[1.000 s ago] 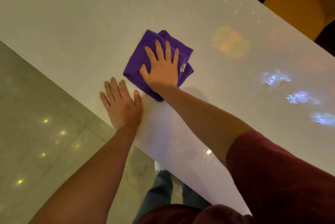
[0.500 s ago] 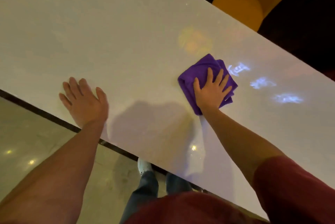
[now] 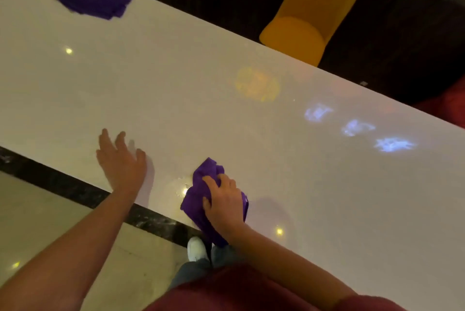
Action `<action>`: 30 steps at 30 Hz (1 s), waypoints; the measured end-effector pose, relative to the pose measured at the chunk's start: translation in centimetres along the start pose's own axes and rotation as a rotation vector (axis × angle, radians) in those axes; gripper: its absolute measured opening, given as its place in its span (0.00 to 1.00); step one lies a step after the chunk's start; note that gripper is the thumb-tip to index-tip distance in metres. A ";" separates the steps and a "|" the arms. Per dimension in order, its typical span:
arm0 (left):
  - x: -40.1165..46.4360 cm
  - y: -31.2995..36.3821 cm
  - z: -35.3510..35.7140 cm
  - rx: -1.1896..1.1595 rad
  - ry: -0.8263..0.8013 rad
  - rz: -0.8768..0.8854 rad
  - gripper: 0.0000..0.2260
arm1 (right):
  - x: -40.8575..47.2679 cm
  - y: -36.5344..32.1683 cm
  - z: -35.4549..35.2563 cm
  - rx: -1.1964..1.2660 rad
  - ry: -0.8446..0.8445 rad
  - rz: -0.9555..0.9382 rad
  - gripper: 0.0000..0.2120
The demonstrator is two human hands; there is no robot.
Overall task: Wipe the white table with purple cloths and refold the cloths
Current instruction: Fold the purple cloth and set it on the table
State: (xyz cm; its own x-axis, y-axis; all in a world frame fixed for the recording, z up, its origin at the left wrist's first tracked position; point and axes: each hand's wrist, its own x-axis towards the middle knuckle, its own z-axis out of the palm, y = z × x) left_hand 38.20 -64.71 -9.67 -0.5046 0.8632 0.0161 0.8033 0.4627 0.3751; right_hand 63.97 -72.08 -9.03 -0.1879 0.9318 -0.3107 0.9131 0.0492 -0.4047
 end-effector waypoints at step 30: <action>19.2 -16.0 -29.0 -1.095 -0.242 -0.065 0.09 | 16.3 -43.4 -2.4 1.313 -0.181 0.240 0.47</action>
State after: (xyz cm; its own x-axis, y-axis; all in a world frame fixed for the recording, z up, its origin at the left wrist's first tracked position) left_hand 6.48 -61.40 11.55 -0.3653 0.9155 -0.1687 0.0070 0.1839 0.9829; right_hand 22.14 -58.17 5.54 -0.2115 0.8034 -0.5566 -0.0693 -0.5804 -0.8114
